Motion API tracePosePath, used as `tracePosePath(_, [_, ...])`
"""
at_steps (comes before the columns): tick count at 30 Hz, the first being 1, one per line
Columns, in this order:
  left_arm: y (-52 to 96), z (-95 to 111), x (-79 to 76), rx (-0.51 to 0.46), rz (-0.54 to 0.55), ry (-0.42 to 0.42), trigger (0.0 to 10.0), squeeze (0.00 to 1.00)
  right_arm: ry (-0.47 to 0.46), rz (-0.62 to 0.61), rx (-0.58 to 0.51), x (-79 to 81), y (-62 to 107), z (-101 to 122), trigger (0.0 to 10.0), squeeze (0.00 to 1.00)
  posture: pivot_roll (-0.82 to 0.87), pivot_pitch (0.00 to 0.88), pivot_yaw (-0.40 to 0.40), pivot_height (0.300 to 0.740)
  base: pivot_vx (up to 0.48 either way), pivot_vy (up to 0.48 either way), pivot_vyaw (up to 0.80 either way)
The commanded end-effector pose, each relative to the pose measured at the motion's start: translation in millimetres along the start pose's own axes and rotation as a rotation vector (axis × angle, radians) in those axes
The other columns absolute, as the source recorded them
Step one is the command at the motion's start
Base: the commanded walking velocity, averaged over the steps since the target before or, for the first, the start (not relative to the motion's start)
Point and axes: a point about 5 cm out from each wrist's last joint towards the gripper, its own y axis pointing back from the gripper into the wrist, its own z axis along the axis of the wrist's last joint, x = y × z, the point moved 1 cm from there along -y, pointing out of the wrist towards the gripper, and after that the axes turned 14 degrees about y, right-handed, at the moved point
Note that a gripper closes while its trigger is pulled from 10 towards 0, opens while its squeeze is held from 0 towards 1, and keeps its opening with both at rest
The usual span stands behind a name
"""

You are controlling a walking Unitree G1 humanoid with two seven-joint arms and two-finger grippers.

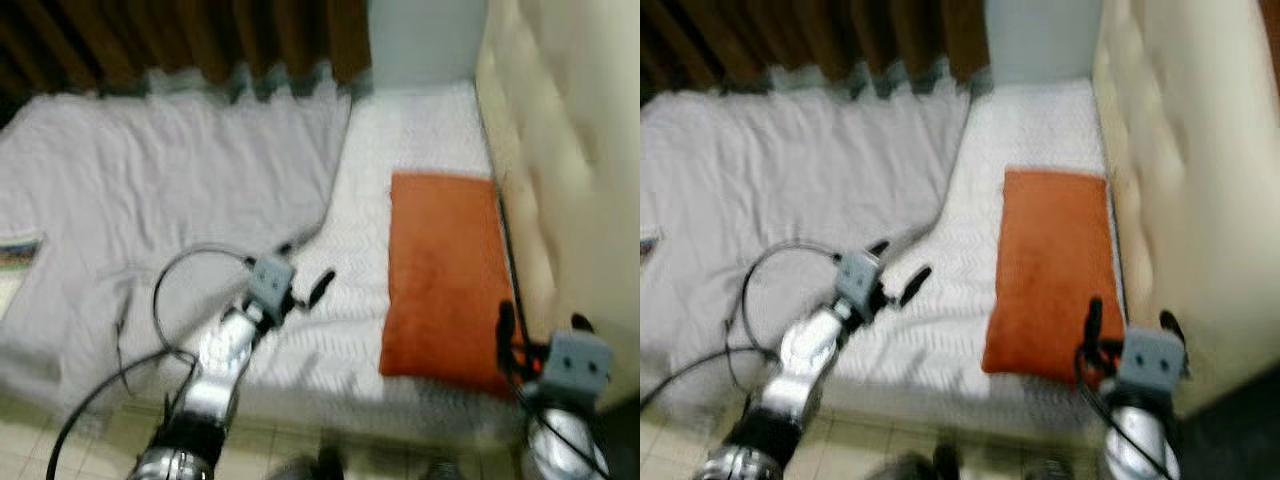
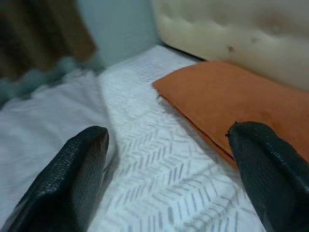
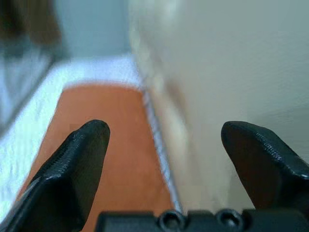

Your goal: Clean up the room

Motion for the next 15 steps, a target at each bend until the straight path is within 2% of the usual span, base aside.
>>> tracePosePath(1, [17.8, -12, 10.7, 0.040, 0.103, 0.061, 10.0, 1.00, -0.010, 0.032, 0.095, 0.1, 12.0, -22, 10.0, 1.00, -0.20, 0.000, 0.162, 0.740, 0.000, 0.000, 0.00])
tracePosePath(2, [26.8, -21, 12.2, 0.072, 0.135, 0.091, 10.0, 1.00, -0.009, 0.061, 0.134, 3.5, 13.8, -32, 10.0, 1.00, -0.18, 0.000, 0.152, 0.740, 0.000, 0.000, 0.00])
tracePosePath(3, [29.3, -25, 12.8, 0.085, 0.154, 0.118, 10.0, 1.00, 0.031, 0.122, 0.164, 12.8, 14.4, -40, 10.0, 1.00, -0.18, 0.000, 0.149, 0.740, 0.000, 0.000, 0.00])
tracePosePath(4, [28.2, -25, 12.5, 0.085, 0.154, 0.141, 10.0, 0.67, 0.074, 0.159, 0.181, 19.2, 14.3, -45, 10.0, 1.00, -0.18, 0.000, 0.147, 0.740, 0.000, 0.000, 0.00])
tracePosePath(5, [24.0, -24, 12.4, 0.090, 0.155, 0.129, 10.0, 0.00, 0.082, 0.194, 0.196, 25.4, 12.7, -49, 10.0, 0.54, -0.17, 0.000, 0.142, 0.740, 0.000, 0.000, 0.00])
tracePosePath(6, [21.2, -23, 12.3, 0.093, 0.155, 0.117, 10.0, 0.00, 0.083, 0.212, 0.200, 28.7, 11.6, -50, 10.0, 0.54, -0.17, 0.000, 0.142, 0.740, 0.000, 0.000, 0.00])
tracePosePath(7, [14.8, -20, 10.6, 0.086, 0.138, 0.124, 10.0, 0.00, 0.109, 0.219, 0.203, 32.3, 6.7, -52, 10.0, 0.00, -0.17, 0.000, 0.137, 0.740, -0.292, 0.304, 0.00])
tracePosePath(11, [13.3, -20, 9.8, 0.092, 0.126, 0.129, 10.0, 0.00, 0.113, 0.239, 0.186, 34.0, 1.0, -51, 10.0, 0.00, -0.16, 0.000, 0.131, 0.740, -0.261, 0.405, 0.00])
tracePosePath(15, [21.6, -30, 11.1, 0.135, 0.189, 0.196, 10.0, 0.00, 0.110, 0.263, 0.186, 35.8, -5.3, -54, 10.0, 0.00, -0.15, 0.000, 0.091, 0.740, -0.261, 0.406, 0.00])
